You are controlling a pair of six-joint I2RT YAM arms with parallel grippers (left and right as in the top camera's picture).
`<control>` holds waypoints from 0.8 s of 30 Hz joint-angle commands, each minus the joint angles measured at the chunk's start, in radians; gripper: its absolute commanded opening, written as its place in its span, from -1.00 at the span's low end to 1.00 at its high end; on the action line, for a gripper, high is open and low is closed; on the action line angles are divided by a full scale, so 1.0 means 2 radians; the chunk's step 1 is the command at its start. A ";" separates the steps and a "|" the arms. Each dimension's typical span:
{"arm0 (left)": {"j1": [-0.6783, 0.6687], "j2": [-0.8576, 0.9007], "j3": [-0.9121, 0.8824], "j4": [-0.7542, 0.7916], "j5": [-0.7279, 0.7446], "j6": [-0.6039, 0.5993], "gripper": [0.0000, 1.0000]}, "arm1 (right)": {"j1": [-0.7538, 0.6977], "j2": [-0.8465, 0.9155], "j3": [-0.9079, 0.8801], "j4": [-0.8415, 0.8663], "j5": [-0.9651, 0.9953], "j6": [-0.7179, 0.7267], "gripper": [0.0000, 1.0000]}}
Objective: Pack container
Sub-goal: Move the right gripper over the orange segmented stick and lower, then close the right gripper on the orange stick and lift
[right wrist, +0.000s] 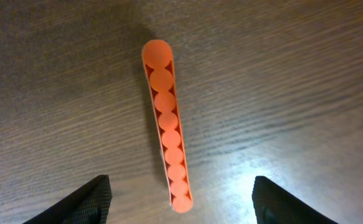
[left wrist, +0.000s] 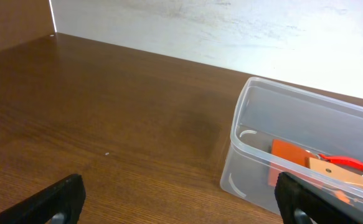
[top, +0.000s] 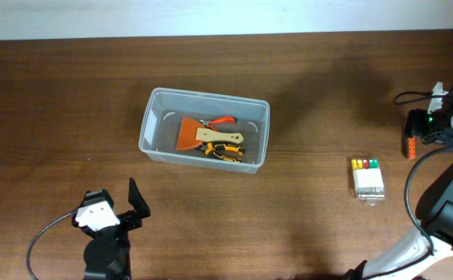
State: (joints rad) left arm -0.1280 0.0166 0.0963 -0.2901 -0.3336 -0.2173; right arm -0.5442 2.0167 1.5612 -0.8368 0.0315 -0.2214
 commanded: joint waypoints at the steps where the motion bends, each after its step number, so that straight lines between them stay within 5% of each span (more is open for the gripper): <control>1: -0.002 -0.002 -0.002 -0.001 -0.002 0.004 0.98 | 0.001 0.035 -0.005 0.002 -0.018 -0.005 0.45; 13: -0.002 -0.002 -0.002 -0.001 -0.002 0.004 0.98 | 0.001 0.089 -0.005 0.027 -0.025 -0.005 0.40; 20: -0.002 -0.002 -0.002 -0.001 -0.002 0.004 0.98 | 0.002 0.089 -0.004 0.029 -0.036 -0.003 -0.10; 24: -0.002 -0.002 -0.002 -0.001 -0.002 0.004 0.98 | 0.002 0.089 -0.004 0.026 -0.036 -0.003 -0.22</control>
State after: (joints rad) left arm -0.1280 0.0166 0.0963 -0.2901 -0.3336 -0.2173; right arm -0.5434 2.1647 1.5574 -0.7776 -0.0395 -0.2276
